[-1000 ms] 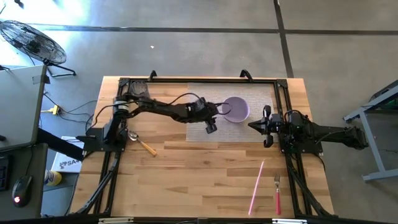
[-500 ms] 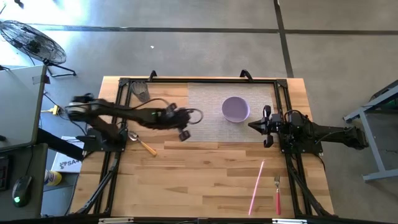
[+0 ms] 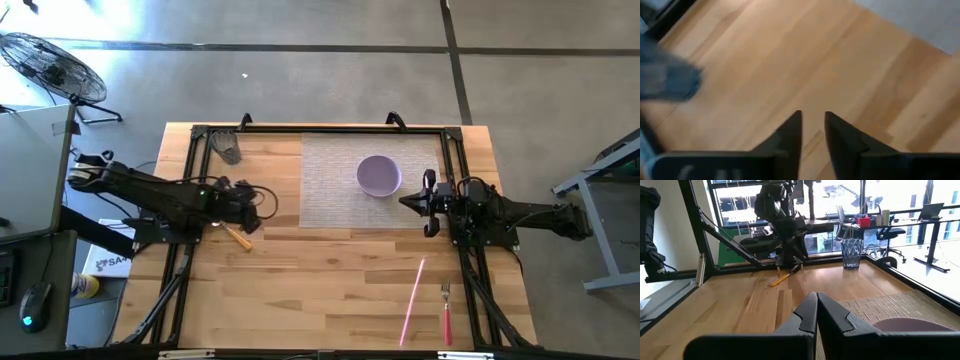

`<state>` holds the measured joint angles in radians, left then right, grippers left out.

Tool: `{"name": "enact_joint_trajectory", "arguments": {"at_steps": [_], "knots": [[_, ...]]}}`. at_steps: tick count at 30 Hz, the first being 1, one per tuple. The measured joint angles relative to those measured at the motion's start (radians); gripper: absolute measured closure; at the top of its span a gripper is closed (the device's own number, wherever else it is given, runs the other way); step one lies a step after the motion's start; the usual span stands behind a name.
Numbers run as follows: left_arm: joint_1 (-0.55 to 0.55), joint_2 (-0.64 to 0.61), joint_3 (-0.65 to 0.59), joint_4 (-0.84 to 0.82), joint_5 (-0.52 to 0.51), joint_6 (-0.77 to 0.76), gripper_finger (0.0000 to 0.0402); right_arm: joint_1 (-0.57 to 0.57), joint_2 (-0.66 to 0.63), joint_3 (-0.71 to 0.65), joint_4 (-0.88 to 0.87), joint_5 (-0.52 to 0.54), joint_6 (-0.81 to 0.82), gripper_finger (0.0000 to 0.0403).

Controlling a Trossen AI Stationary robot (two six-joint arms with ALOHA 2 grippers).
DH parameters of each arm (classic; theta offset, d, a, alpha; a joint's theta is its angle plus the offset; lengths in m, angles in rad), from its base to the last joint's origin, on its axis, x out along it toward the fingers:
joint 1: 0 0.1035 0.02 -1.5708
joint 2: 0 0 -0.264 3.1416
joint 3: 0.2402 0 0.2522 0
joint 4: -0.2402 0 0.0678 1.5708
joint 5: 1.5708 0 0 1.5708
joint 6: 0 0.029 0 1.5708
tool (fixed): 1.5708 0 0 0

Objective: Pick & Place Utensil
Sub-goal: Put the black cup on the gray table mat to the top right of the purple bowl

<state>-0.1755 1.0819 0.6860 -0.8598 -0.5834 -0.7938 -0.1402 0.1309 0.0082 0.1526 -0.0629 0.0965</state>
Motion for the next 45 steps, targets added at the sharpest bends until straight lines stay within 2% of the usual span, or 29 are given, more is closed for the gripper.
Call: {"name": "enact_joint_trajectory", "arguments": {"at_steps": [4, 8, 11, 13, 17, 23, 31, 38, 45], "knots": [[0.005, -0.008, -0.023, -0.024, -0.037, -0.119, 0.0229, 0.000, 0.004, 0.000, -0.002, 0.000, 0.000, 0.0400], [0.033, 0.001, -0.054, -0.018, -0.110, -0.211, 0.0121, 0.000, 0.007, 0.000, -0.003, 0.000, 0.000, 0.0400], [0.066, 0.001, -0.080, 0.005, -0.198, -0.293, 0.0044, 0.000, 0.007, 0.000, -0.002, 0.000, 0.000, 0.0400], [0.091, 0.000, -0.095, -0.004, -0.275, -0.348, 0.0014, 0.000, 0.007, 0.000, -0.001, 0.000, 0.000, 0.0400], [0.156, 0.000, -0.110, -0.003, -0.376, -0.430, 0.0023, 0.000, 0.007, 0.000, -0.002, 0.000, 0.000, 0.0400], [0.261, 0.000, -0.145, 0.034, -0.387, -0.476, 0.0034, 0.000, 0.007, 0.000, -0.002, 0.000, 0.000, 0.0400], [0.367, 0.001, -0.253, 0.299, -0.428, -0.445, 0.0034, 0.000, 0.007, 0.000, -0.002, 0.000, 0.000, 0.0400], [0.462, 0.001, -0.338, 0.582, -0.413, -0.299, 0.0034, 0.000, 0.007, 0.000, -0.002, 0.000, 0.000, 0.0400], [0.558, 0.001, -0.369, 0.645, -0.390, -0.276, 0.0034, 0.000, 0.007, 0.000, -0.002, 0.000, 0.000, 0.0400]]}}
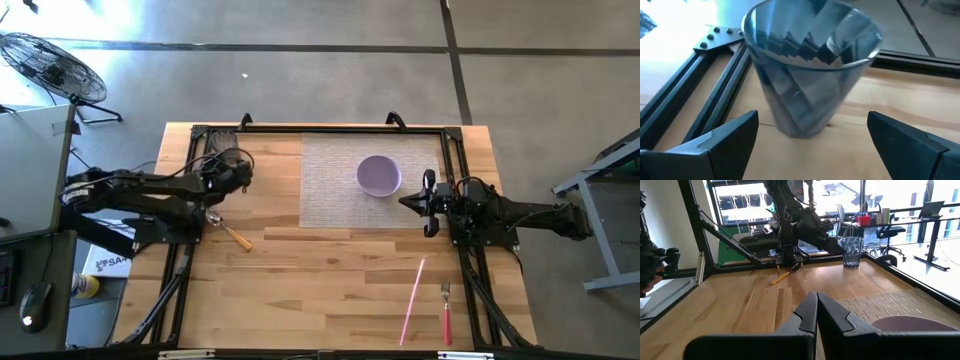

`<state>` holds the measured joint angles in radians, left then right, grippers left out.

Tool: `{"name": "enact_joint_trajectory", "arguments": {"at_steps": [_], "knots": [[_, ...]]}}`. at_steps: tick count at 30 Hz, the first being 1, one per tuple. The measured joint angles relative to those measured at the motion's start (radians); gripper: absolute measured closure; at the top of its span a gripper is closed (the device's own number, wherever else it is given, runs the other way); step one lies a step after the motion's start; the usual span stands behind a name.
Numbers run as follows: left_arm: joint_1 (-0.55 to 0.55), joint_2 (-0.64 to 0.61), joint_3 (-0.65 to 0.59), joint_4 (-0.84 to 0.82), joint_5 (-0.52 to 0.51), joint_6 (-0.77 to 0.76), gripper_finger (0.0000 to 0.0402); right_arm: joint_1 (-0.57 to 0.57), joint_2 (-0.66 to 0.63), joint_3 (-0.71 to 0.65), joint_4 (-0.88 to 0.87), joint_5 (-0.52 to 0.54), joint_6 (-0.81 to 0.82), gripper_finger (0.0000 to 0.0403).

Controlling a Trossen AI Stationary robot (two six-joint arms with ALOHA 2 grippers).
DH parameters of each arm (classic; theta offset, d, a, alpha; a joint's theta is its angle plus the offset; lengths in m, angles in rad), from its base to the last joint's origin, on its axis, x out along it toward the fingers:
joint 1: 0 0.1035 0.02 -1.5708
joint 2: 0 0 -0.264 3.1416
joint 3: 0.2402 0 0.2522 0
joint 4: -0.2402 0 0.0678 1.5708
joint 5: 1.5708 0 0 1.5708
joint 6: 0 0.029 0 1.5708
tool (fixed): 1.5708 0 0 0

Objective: Pick & Place Utensil
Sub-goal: Put the black cup on the gray table mat to the top right of the purple bowl

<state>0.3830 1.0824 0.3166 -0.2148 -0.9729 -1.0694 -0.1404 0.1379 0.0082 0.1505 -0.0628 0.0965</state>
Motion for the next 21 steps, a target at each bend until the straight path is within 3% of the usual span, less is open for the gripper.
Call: {"name": "enact_joint_trajectory", "arguments": {"at_steps": [5, 13, 21], "knots": [[0.041, 0.032, -0.008, 0.109, 0.037, 0.064, 0.0034, 0.000, 0.000, 0.000, 0.000, 0.000, 0.000, 0.0400], [0.088, 0.188, -0.007, 0.237, 0.042, 0.063, 0.0034, 0.000, 0.000, 0.000, 0.000, 0.000, 0.000, 0.0400], [0.149, 0.313, -0.007, 0.387, -0.007, 0.034, 0.0034, 0.000, 0.000, 0.000, 0.000, 0.000, 0.000, 0.0400]]}}
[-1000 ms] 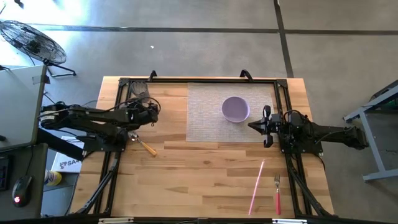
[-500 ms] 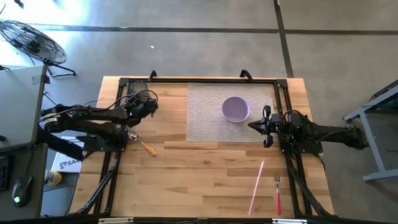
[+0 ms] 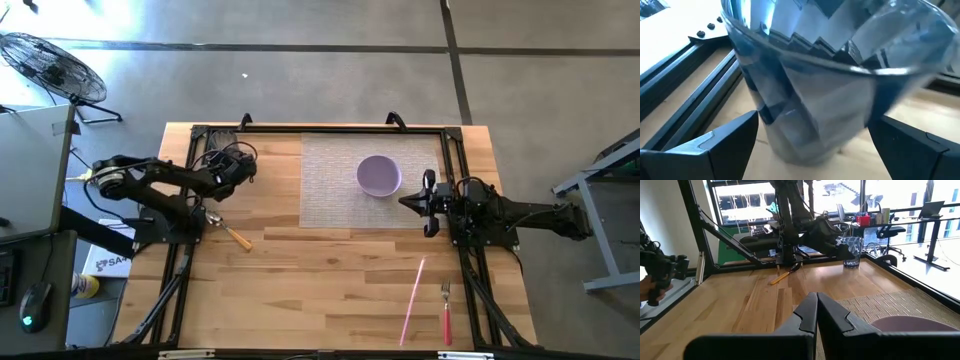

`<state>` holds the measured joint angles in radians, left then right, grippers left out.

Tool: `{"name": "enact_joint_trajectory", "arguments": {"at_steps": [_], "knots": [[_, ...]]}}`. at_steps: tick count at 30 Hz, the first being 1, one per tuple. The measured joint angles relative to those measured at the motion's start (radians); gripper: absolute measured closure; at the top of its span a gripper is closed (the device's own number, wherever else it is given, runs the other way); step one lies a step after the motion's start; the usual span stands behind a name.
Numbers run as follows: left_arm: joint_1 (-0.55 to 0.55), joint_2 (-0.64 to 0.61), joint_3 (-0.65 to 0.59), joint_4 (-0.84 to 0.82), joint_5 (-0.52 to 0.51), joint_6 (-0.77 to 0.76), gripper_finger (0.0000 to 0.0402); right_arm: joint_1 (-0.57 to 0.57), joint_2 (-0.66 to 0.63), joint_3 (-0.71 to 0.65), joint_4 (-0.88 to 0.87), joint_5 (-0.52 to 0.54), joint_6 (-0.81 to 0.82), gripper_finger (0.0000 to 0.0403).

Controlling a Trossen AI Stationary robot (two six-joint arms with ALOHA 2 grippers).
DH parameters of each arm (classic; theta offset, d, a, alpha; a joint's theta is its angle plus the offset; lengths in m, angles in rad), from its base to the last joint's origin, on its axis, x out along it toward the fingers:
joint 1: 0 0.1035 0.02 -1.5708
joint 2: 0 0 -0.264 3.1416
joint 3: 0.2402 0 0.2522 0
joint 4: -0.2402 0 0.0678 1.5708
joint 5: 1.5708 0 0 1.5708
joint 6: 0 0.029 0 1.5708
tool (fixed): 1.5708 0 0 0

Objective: Pick & Place Utensil
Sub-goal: Put the black cup on the gray table mat to the top right of the purple bowl

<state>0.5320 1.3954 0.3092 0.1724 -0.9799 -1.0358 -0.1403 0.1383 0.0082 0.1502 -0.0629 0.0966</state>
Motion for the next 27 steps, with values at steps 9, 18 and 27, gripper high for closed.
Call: {"name": "enact_joint_trajectory", "arguments": {"at_steps": [9, 18, 27], "knots": [[0.079, 0.085, 0.001, 0.143, -0.007, 0.047, 0.0034, 0.000, 0.000, 0.000, 0.000, 0.000, 0.000, 0.0400], [0.103, 0.158, 0.002, 0.202, 0.003, 0.090, 0.0034, 0.000, 0.000, 0.000, 0.000, 0.000, 0.000, 0.0400], [0.136, 0.193, 0.054, 0.192, 0.016, 0.161, 0.0034, 0.000, 0.000, 0.000, 0.000, 0.000, 0.000, 0.0400]]}}
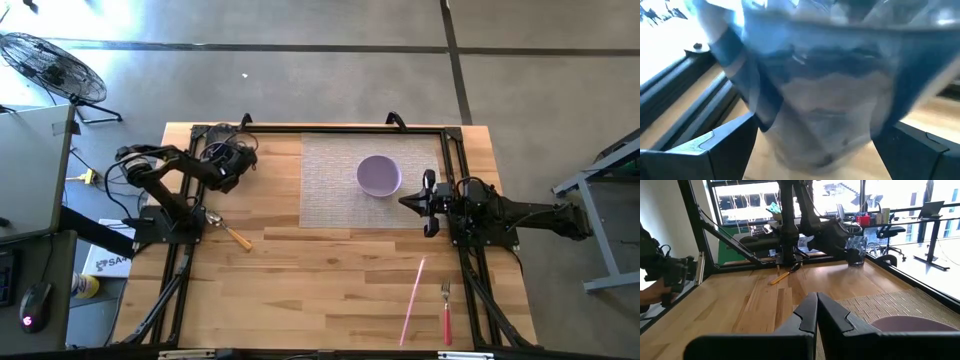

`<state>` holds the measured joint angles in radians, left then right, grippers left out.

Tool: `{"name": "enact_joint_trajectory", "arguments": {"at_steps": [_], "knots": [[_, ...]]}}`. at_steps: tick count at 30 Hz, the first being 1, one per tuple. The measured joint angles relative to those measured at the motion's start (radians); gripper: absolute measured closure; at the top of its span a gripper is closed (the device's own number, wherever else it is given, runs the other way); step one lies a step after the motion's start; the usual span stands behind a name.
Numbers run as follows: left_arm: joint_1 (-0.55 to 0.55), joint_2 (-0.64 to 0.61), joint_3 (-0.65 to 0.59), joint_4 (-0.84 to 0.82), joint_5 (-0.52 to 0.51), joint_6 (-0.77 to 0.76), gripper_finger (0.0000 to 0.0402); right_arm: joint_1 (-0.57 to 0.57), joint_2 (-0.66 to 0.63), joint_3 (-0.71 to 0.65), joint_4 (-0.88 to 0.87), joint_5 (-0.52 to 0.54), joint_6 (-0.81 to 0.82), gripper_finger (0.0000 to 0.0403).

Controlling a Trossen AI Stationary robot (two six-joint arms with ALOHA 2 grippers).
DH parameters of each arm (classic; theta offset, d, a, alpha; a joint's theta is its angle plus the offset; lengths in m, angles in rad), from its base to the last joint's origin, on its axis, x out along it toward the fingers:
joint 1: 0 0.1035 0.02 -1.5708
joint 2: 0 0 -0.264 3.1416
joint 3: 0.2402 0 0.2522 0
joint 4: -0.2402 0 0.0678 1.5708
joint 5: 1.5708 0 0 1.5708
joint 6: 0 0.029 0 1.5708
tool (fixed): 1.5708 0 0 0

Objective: Pick & Place Utensil
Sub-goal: Put the black cup on the gray table mat to the top right of the purple bowl

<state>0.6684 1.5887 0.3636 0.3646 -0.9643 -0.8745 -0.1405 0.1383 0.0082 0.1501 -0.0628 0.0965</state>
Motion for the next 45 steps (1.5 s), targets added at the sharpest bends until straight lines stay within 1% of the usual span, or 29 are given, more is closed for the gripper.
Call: {"name": "enact_joint_trajectory", "arguments": {"at_steps": [3, 14, 19, 23, 30, 35, 45], "knots": [[-0.001, 0.000, 0.017, -0.002, -0.010, 0.017, 0.0034, 0.000, 0.000, 0.000, 0.000, 0.000, 0.000, 0.0400], [0.000, 0.000, 0.059, 0.000, -0.065, 0.007, 0.0034, 0.000, 0.000, 0.000, 0.000, 0.000, 0.000, 0.0400], [0.000, 0.000, 0.083, -0.001, -0.067, 0.043, 0.0034, 0.000, 0.000, 0.000, 0.000, 0.000, 0.000, 0.0400], [0.000, 0.000, 0.083, -0.059, -0.065, 0.032, 0.0034, 0.000, 0.000, 0.000, 0.000, 0.000, 0.000, 0.0400], [0.000, 0.000, 0.083, -0.167, 0.002, -0.019, 0.0034, 0.000, 0.000, 0.000, 0.000, 0.000, 0.000, 0.0400], [0.000, 0.000, 0.083, -0.176, 0.068, -0.011, 0.0034, 0.000, 0.000, 0.000, 0.000, 0.000, 0.000, 0.0400], [0.000, 0.000, 0.100, -0.182, 0.116, 0.036, 0.0034, 0.000, 0.000, 0.000, 0.000, 0.000, 0.000, 0.0400]]}}
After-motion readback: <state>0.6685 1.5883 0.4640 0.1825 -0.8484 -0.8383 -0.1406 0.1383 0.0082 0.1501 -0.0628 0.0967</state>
